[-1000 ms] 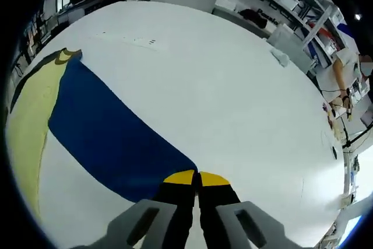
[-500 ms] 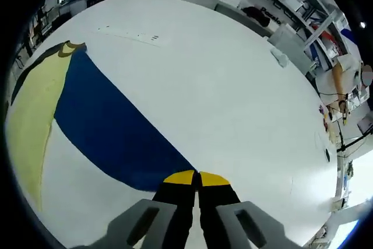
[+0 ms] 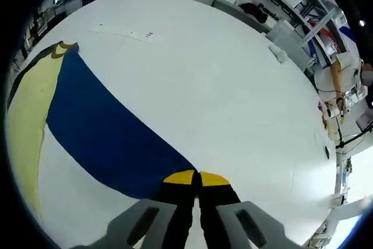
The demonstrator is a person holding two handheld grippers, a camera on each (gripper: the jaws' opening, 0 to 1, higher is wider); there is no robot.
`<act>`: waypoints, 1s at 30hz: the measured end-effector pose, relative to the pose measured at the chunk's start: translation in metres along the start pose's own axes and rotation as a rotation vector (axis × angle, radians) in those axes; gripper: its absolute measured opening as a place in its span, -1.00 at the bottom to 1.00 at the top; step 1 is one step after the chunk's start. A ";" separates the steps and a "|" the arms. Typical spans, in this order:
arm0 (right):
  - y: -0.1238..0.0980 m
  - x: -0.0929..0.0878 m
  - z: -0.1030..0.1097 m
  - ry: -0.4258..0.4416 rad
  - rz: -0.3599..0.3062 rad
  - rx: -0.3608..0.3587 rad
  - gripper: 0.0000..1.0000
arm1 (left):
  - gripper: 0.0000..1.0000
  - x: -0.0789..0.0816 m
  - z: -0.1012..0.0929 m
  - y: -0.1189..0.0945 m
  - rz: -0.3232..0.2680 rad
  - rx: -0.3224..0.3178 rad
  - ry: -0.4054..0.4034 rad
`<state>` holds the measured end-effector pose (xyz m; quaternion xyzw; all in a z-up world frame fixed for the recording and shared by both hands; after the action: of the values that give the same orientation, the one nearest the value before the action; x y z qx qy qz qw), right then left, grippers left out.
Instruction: Fold the garment on the visible template until the final outline fits inside the template.
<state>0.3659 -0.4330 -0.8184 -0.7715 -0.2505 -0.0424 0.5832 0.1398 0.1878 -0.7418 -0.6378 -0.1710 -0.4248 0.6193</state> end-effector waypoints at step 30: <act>0.010 -0.031 0.018 0.456 -0.193 0.137 -0.06 | 0.98 0.014 -0.008 -0.001 -0.042 -0.022 -0.048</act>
<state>0.3397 -0.4288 -0.8443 -0.6733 -0.1871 -0.2535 0.6689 0.1444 0.1762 -0.7312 -0.6510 -0.1946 -0.4239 0.5989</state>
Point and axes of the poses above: the point that each gripper's makers call its tool centre point, and the gripper's own axes: y roughly forward along the fingers, z roughly to its left, x roughly out of its top, the point moved 1 cm from there along -y, roughly backward along the fingers, and after that the axes turned 2 degrees about z, right-handed, at the moved point
